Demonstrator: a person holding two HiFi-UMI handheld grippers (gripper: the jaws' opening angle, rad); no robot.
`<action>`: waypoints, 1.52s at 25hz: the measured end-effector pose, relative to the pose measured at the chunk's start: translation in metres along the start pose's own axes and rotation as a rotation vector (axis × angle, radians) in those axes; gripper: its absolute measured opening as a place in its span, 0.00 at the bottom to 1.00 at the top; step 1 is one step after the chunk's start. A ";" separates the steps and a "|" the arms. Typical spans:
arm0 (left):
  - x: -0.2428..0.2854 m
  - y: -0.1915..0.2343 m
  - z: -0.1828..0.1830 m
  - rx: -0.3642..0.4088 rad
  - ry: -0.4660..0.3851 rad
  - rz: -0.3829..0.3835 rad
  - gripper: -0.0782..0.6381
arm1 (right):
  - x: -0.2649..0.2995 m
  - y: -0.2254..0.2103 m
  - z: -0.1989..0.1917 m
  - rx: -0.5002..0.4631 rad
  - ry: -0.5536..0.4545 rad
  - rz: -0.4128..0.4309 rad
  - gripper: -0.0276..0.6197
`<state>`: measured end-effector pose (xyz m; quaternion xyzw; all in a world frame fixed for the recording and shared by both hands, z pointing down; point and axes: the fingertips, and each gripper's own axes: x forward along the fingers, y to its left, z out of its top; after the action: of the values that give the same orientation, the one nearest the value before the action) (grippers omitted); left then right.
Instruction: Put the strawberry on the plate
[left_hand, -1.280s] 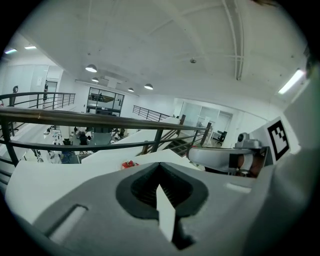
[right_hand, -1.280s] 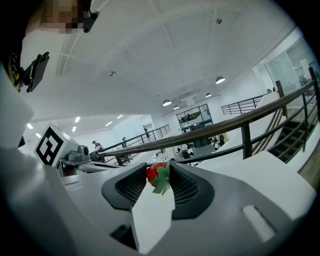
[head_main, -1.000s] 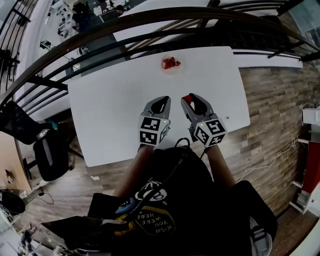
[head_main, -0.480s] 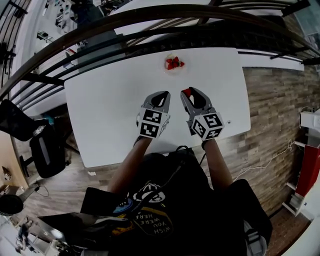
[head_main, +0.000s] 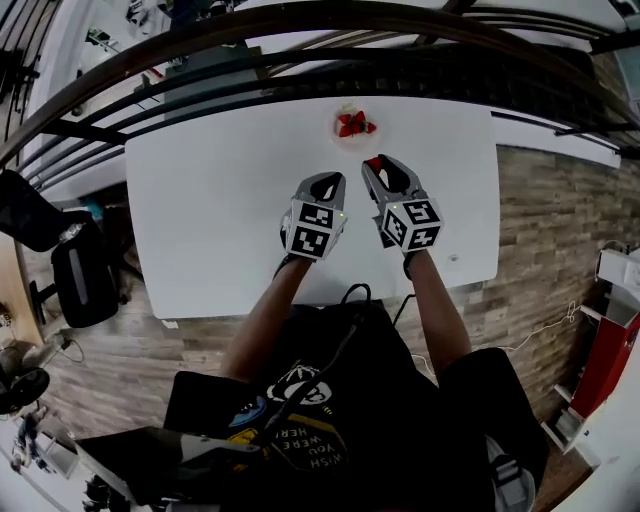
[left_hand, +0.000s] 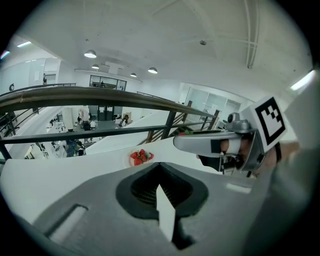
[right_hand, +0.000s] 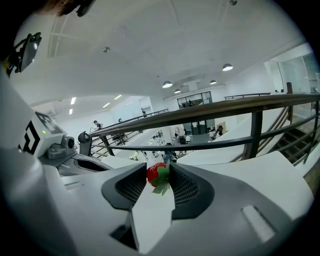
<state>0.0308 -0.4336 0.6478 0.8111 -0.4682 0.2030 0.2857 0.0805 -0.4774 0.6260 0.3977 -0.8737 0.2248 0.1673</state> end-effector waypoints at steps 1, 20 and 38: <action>0.005 0.003 -0.002 -0.004 0.005 0.007 0.11 | 0.007 -0.003 -0.002 -0.004 0.009 0.004 0.27; 0.060 0.040 -0.037 -0.041 0.080 0.058 0.11 | 0.099 -0.055 -0.061 -0.037 0.190 0.011 0.27; 0.093 0.061 -0.041 -0.048 0.122 0.054 0.11 | 0.138 -0.077 -0.091 -0.038 0.280 -0.010 0.27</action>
<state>0.0193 -0.4916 0.7509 0.7772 -0.4766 0.2482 0.3274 0.0638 -0.5597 0.7875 0.3636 -0.8439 0.2605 0.2963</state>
